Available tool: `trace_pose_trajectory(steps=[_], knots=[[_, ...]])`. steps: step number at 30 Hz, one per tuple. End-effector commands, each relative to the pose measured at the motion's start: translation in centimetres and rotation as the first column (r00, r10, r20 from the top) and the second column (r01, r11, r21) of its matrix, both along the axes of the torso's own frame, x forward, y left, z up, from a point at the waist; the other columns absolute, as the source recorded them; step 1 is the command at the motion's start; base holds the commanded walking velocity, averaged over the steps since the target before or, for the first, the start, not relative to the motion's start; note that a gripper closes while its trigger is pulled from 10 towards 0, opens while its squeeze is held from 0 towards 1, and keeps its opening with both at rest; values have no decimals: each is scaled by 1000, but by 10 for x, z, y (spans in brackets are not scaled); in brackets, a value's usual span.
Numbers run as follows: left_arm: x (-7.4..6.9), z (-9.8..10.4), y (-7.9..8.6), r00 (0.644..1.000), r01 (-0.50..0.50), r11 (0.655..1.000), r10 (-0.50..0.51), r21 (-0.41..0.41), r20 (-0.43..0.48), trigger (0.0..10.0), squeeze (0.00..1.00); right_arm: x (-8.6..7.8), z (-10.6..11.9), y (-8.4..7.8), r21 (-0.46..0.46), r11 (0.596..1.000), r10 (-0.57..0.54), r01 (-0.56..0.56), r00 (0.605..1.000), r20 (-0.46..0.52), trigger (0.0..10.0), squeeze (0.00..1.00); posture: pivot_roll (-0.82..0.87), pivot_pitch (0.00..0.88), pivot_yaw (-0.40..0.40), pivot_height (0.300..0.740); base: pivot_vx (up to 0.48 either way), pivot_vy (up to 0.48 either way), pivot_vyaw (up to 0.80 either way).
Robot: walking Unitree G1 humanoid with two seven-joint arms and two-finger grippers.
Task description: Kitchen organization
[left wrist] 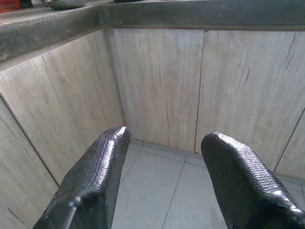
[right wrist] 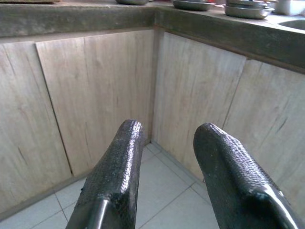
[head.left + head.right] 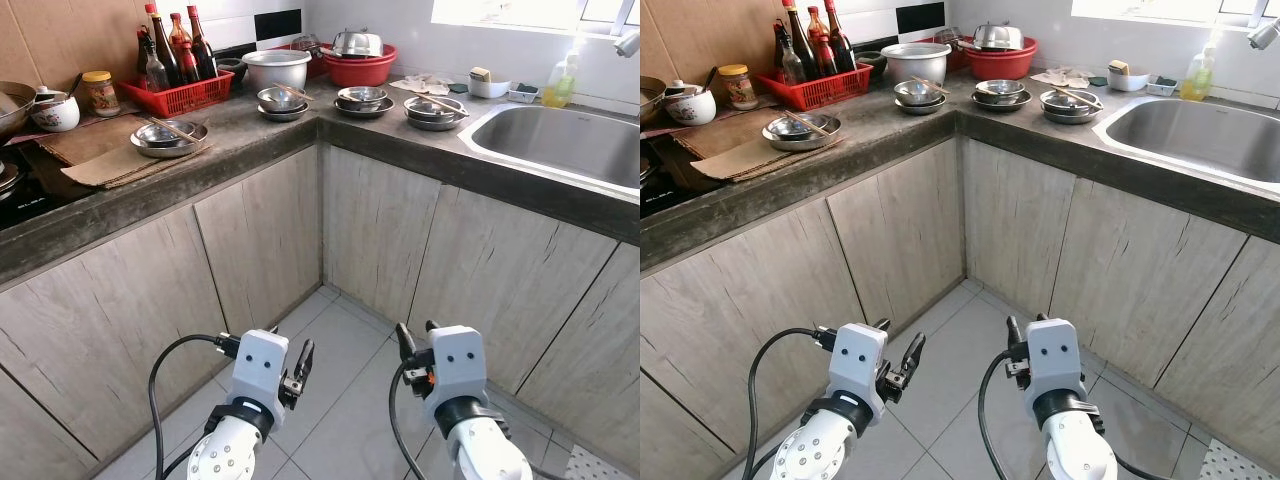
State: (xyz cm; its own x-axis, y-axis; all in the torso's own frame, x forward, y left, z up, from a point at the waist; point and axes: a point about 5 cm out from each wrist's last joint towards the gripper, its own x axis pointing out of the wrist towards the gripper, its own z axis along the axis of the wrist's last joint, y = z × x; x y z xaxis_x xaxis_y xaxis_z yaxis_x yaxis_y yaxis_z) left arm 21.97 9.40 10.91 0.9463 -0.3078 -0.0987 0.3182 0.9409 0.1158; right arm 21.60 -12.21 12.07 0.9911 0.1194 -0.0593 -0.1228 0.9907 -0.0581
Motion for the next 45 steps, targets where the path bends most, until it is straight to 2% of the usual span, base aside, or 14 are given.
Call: trace_pose_trajectory(steps=[1,30,45], knots=[[0,5,1,1000,-3,1000,3,5,25,10000,0,1,2,2,11,1000,15,-15,1000,8,10000,0,127,0,0,740,266,0,0],[-2,2,-2,1000,14,1000,-15,11,21,10000,0,4,3,6,45,998,41,-42,999,23,10000,0,131,0,2,740,391,0,0],[-1,4,-1,1000,10,1000,-10,12,24,10000,0,9,6,10,48,998,45,-47,998,37,10000,0,136,0,-2,740,460,0,800]])
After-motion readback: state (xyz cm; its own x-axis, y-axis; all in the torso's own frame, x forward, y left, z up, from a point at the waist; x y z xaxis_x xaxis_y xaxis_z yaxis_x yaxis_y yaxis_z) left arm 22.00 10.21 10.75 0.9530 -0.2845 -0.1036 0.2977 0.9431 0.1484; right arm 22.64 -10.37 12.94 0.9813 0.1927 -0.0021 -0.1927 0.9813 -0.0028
